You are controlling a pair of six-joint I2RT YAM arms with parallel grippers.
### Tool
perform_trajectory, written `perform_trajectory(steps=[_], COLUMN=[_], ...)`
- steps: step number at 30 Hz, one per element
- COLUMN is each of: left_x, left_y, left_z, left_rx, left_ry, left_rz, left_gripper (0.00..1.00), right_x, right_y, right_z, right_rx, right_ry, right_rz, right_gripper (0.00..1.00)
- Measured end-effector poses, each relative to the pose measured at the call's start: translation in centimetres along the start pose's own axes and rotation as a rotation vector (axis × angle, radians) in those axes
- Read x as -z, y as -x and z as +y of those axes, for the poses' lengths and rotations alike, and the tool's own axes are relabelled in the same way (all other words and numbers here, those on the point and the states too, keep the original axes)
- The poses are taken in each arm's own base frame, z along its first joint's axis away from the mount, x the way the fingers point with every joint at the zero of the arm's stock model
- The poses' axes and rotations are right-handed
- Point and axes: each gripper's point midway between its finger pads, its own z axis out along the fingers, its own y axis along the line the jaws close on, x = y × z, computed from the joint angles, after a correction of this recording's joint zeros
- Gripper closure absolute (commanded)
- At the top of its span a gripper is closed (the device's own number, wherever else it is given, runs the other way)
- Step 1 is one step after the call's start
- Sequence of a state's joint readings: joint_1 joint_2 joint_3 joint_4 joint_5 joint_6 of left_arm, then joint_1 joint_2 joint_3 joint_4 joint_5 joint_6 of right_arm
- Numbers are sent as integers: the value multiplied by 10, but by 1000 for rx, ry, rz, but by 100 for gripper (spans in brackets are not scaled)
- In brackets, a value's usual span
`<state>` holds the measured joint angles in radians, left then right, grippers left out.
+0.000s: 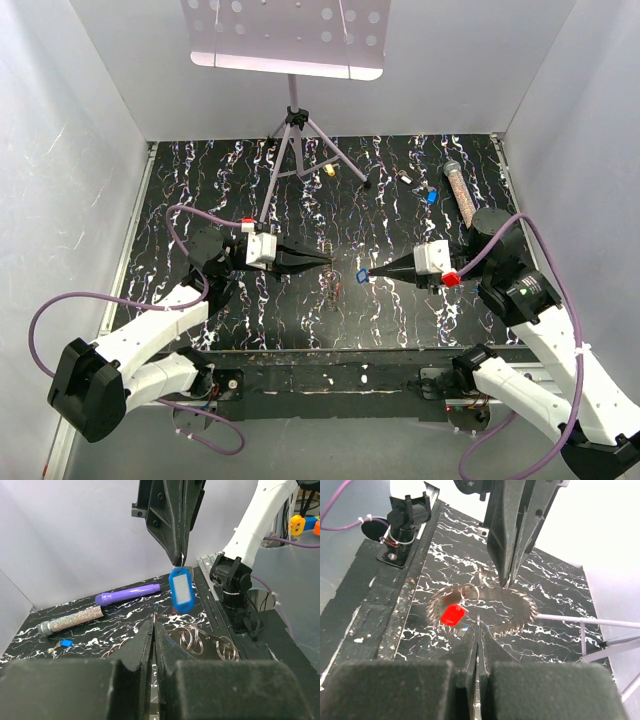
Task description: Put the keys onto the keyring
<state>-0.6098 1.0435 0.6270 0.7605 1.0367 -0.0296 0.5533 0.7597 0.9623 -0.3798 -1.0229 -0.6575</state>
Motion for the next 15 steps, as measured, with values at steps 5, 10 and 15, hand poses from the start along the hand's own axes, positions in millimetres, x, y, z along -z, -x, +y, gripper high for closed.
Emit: perform_trajectory(steps=[5, 10, 15], left_x=[0, 0, 0], left_y=[-1, -1, -1], left_z=[1, 2, 2], left_rx=[-27, -36, -43], left_ry=[0, 0, 0], left_rz=[2, 3, 3], left_gripper=[100, 100, 100], right_x=[-3, -2, -1], right_y=[3, 6, 8], right_z=[-7, -9, -8], right_rx=[53, 80, 84], right_ry=[-20, -36, -38], right_rz=[-15, -23, -27], right_gripper=[99, 99, 99])
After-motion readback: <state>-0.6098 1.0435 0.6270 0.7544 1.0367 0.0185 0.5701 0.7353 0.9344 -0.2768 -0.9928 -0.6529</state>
